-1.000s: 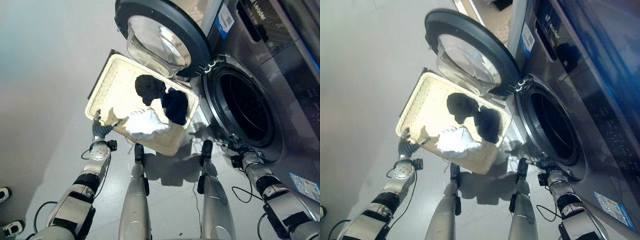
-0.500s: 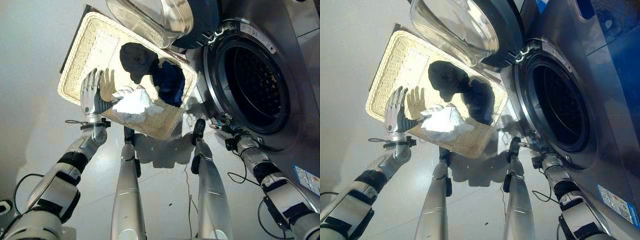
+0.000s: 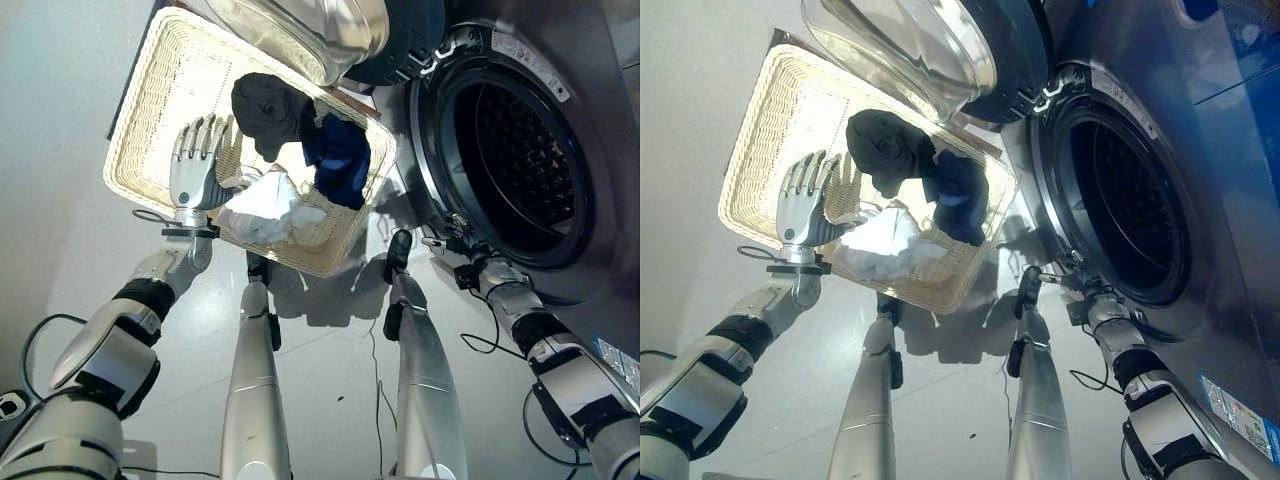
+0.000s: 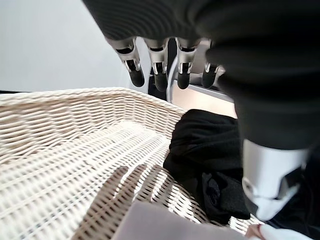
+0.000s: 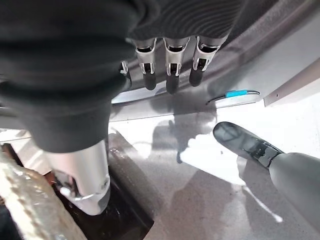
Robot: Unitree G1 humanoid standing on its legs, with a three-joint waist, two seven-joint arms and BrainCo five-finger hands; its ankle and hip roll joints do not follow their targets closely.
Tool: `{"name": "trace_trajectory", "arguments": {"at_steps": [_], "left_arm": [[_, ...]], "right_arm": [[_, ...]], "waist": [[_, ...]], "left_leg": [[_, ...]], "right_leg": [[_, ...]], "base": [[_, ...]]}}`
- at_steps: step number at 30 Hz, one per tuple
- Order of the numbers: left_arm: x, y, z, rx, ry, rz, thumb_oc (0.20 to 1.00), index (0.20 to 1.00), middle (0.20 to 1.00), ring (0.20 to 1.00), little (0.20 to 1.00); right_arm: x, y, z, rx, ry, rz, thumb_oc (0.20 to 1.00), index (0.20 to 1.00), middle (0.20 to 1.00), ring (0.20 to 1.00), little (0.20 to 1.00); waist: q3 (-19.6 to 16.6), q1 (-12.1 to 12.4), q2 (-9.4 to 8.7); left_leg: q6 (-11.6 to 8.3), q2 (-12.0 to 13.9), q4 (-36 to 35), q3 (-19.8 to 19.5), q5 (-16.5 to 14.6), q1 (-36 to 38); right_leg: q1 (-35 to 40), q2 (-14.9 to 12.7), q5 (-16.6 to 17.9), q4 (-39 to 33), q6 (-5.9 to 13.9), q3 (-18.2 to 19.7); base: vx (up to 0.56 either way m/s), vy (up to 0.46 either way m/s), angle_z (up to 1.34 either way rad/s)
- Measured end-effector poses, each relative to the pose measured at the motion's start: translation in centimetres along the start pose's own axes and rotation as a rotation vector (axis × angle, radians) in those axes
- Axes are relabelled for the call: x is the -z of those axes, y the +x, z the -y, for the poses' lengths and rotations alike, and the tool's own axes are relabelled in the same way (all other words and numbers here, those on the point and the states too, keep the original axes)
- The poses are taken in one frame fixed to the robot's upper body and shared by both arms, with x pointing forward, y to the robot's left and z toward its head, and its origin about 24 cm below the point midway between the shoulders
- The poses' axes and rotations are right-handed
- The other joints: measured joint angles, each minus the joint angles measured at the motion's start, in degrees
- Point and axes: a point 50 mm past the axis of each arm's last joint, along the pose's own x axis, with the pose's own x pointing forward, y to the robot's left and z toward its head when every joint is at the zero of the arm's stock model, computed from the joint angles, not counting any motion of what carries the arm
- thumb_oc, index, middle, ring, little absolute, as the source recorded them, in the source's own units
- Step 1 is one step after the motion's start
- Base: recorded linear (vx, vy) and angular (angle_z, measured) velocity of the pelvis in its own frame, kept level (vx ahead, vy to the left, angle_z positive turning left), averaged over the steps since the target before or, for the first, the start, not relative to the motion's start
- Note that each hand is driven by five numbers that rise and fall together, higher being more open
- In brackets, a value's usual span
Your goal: Put the clothes into the washing machine.
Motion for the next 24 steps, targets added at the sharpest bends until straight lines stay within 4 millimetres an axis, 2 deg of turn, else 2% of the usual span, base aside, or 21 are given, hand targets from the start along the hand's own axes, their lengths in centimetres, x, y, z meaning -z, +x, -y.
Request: {"name": "trace_trajectory", "arguments": {"at_steps": [13, 17, 21, 24], "left_arm": [[-0.8, 2.8, -1.2, -0.086, 0.051, 0.06, 1.0, 1.0, 1.0, 1.0, 1.0], [-1.5, 4.3, -2.0, -0.137, 0.064, 0.092, 1.0, 1.0, 1.0, 1.0, 1.0], [-2.0, 5.5, -2.8, -0.19, 0.065, 0.107, 1.0, 1.0, 1.0, 1.0, 1.0], [-2.1, 5.7, -3.0, -0.205, 0.07, 0.115, 1.0, 1.0, 1.0, 1.0, 1.0]], "right_arm": [[-1.2, 0.4, -0.3, -0.02, -0.027, 0.031, 1.0, 1.0, 1.0, 1.0, 1.0], [-1.6, 0.5, -0.2, -0.018, -0.028, 0.04, 1.0, 1.0, 1.0, 1.0, 1.0], [-1.8, 0.6, -0.2, -0.018, -0.021, 0.047, 1.0, 1.0, 1.0, 1.0, 1.0], [-2.1, 0.6, -0.3, -0.02, -0.019, 0.053, 1.0, 1.0, 1.0, 1.0, 1.0]], "waist": [[0.0, -0.6, 0.01], [0.0, -0.7, 0.01], [0.0, -1.1, -0.01], [0.0, -1.9, -0.02]], "left_leg": [[-0.07, -0.1, 0.4, 0.1, 0.0, -1.5], [-0.2, -0.1, 0.8, -0.1, 0.1, -2.6], [-0.2, -0.1, 1.0, -0.4, 0.1, -3.1], [-0.2, -0.1, 1.1, -0.6, 0.1, -3.2]], "right_leg": [[-2.4, -0.1, -0.5, 1.8, -0.27, 0.4], [-3.5, -0.1, -0.5, 2.2, -0.27, 0.5], [-3.6, 0.0, -0.5, 2.2, -0.25, 0.4], [-3.6, 0.0, -0.6, 2.2, -0.16, 0.3]], "base": [[0.0, 0.0, 0.0], [0.0, 0.0, 0.0], [0.01, -0.031, 0.01], [0.0, -0.011, 0.0]]}}
